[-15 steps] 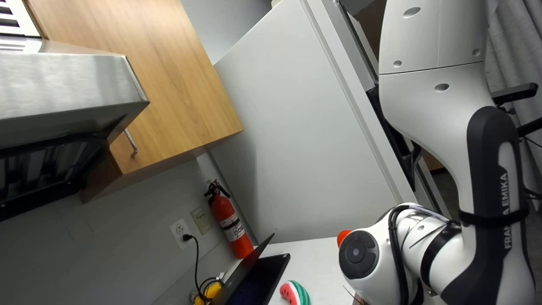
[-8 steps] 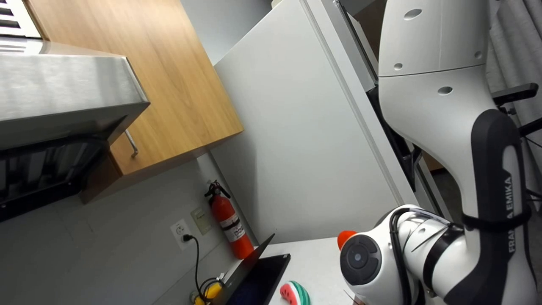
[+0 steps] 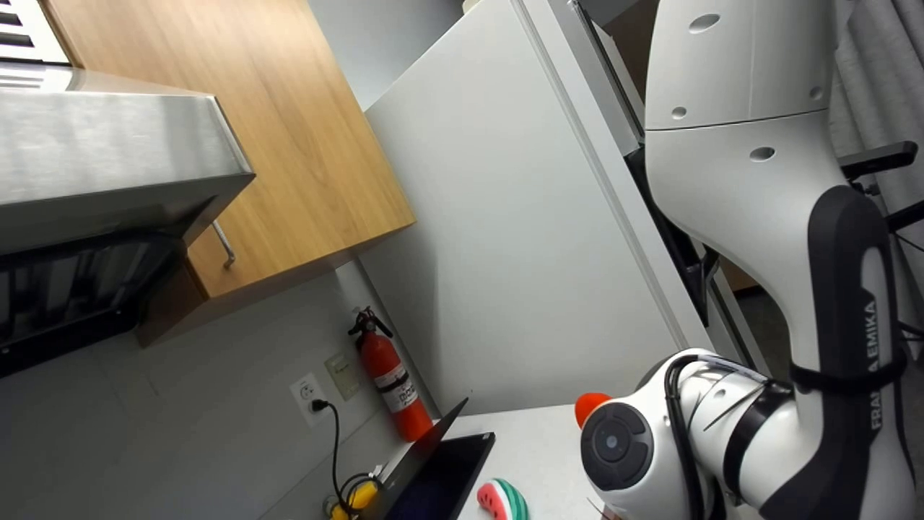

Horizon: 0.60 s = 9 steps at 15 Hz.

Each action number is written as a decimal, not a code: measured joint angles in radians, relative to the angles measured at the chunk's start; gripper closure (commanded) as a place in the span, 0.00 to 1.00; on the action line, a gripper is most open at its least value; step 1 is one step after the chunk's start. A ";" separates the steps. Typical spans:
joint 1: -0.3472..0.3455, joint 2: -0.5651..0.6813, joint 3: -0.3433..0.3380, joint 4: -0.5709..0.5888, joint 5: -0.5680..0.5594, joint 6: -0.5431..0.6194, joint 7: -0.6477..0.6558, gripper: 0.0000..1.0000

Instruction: Move the watermelon and the orange plush toys from the drawer to the counter then close the drawer

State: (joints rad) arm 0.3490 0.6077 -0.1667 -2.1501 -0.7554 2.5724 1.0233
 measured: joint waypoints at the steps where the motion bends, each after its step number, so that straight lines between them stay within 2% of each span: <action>1: 0.000 -0.003 0.001 -0.001 0.000 -0.003 -0.001 1.00; 5: 0.000 -0.041 0.012 -0.011 0.000 -0.045 -0.004 1.00; 9: -0.005 -0.131 0.035 -0.029 0.000 -0.100 -0.004 1.00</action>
State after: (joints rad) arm 0.3445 0.4770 -0.1321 -2.1786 -0.7553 2.4726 1.0195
